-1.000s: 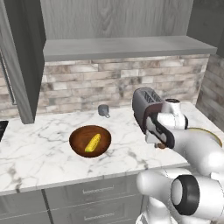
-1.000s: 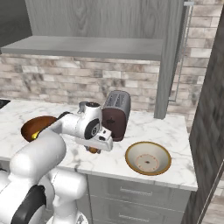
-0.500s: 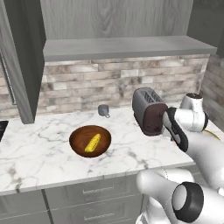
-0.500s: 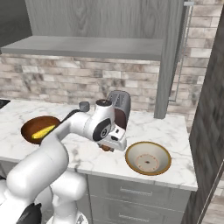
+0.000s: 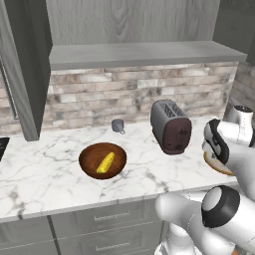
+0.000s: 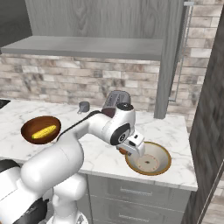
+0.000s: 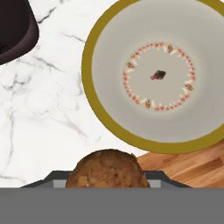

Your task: Pick both bowls and place them on the counter. Then place the cookie dough ball in one bowl and place the corn in the other bowl.

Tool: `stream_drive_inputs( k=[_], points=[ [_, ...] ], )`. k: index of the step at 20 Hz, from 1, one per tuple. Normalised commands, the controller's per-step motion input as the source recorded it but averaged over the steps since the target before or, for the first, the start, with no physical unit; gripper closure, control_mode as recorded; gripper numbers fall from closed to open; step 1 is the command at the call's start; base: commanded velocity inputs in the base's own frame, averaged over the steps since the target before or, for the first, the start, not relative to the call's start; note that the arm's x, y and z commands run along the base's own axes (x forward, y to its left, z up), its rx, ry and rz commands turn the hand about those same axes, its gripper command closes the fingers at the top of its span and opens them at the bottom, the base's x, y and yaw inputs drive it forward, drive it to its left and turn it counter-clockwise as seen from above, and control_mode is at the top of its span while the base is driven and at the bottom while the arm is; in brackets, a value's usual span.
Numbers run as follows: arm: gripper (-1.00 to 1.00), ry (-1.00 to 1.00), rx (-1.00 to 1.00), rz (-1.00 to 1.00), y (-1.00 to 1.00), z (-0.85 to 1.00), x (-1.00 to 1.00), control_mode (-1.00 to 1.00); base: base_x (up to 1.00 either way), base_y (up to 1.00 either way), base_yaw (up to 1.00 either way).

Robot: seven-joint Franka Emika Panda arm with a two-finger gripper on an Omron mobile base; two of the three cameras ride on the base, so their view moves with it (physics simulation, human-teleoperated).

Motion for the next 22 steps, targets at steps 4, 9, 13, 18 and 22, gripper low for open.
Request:
stream_drive_inputs(
  k=[4,9,13,18,22],
  points=[
    [1.0,0.01,0.06,-0.11,-0.75,-0.07,0.09,-1.0,0.0,0.0,0.0],
    [1.0,0.01,0.01,-0.04,-0.48,-0.35,0.31,-1.0,0.0,0.0,0.0],
    [1.0,0.04,0.0,-0.03,-0.33,-0.38,0.37,-1.0,0.0,0.0,0.0],
    [1.0,0.06,0.0,-0.01,-0.11,-0.47,0.19,-1.0,0.0,0.0,0.0],
    [1.0,0.07,0.01,0.0,-0.02,-0.41,0.11,-1.0,0.0,0.0,0.0]
  ],
)
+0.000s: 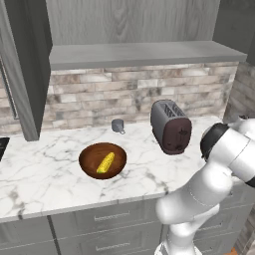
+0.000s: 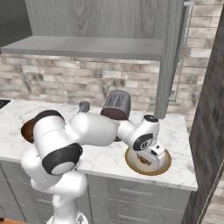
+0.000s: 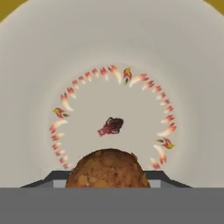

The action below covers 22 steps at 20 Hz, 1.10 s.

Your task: Pick both bowls and place them on the counter. Then place the cookie dough ball in one bowl and place the corn in the other bowl.

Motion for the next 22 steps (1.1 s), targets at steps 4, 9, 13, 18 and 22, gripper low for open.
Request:
stream_drive_inputs(
  k=[4,9,13,18,22],
  points=[
    [-1.0,0.09,0.0,0.0,-0.04,-0.38,0.09,-1.0,0.0,0.0,0.0],
    [-1.0,0.01,0.01,0.0,0.0,0.12,-0.05,-1.0,0.0,0.0,0.0],
    [-1.0,0.0,0.0,-0.01,0.07,0.42,-0.24,-1.0,0.0,0.0,0.0],
    [-1.0,0.0,0.0,-0.01,0.41,0.24,-0.22,-1.0,0.0,0.0,0.0],
    [-1.0,0.0,0.0,-0.01,0.64,0.21,-0.65,-1.0,0.0,0.0,0.0]
  ],
)
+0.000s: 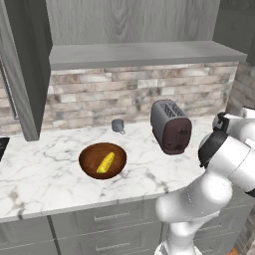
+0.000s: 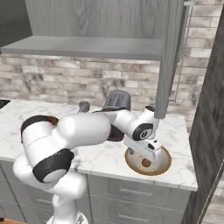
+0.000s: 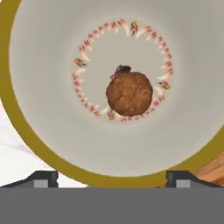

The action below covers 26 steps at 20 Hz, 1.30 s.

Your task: Pick both bowls and place them on the counter. Then place the cookie dough ball in one bowl and place the corn in the other bowl.

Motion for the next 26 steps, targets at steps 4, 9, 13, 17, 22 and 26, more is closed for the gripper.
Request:
stream_drive_inputs(
  k=[4,9,13,17,22,26],
  points=[
    [-1.0,0.0,-0.01,-0.01,0.74,0.31,-0.83,-1.0,0.0,0.0,0.0],
    [-1.0,0.0,-0.05,0.0,0.92,0.34,-0.62,-1.0,0.0,0.0,0.0],
    [-1.0,0.0,-0.07,0.0,0.96,0.31,-0.52,-1.0,0.0,0.0,0.0],
    [-1.0,0.0,-0.08,0.0,0.99,0.21,-0.38,-1.0,0.0,0.0,0.0],
    [-1.0,0.0,-0.02,0.0,0.16,0.0,-0.01,-1.0,0.0,0.0,0.0],
    [-1.0,0.0,0.0,0.0,0.0,0.0,-0.02,-1.0,0.0,0.0,0.0]
  ],
)
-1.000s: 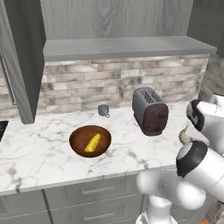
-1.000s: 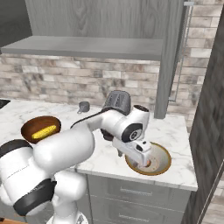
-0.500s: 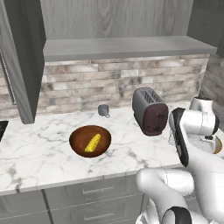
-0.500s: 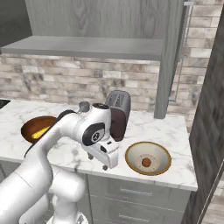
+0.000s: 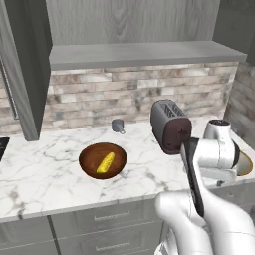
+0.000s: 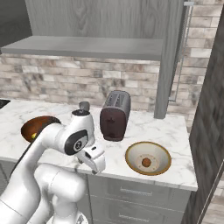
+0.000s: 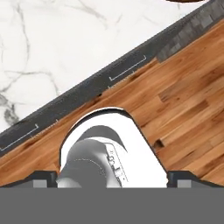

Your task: Pick both bowls and place them on the counter. Then place the cookie dough ball in one bowl and place the corn in the other bowl.

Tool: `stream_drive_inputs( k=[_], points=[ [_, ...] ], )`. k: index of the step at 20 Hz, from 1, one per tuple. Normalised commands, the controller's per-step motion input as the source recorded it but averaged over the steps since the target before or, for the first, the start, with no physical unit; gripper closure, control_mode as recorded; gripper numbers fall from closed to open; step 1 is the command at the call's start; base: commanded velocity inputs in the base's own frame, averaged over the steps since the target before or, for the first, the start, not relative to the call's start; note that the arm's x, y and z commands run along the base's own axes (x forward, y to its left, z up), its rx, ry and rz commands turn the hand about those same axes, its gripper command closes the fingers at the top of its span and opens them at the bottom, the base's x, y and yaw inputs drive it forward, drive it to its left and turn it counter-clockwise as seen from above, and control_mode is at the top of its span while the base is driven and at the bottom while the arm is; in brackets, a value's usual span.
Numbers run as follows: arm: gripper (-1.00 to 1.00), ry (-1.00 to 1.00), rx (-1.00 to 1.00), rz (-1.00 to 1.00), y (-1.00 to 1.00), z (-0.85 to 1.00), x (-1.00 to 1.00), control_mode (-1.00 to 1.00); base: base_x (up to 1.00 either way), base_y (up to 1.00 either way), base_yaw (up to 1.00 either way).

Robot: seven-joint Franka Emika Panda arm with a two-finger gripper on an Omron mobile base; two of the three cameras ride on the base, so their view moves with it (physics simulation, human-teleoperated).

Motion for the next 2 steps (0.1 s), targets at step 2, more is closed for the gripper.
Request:
stream_drive_inputs(
  k=[2],
  points=[
    [-1.0,-0.01,0.0,0.0,0.0,0.0,-0.08,-1.0,0.0,0.0,0.0]
  ],
)
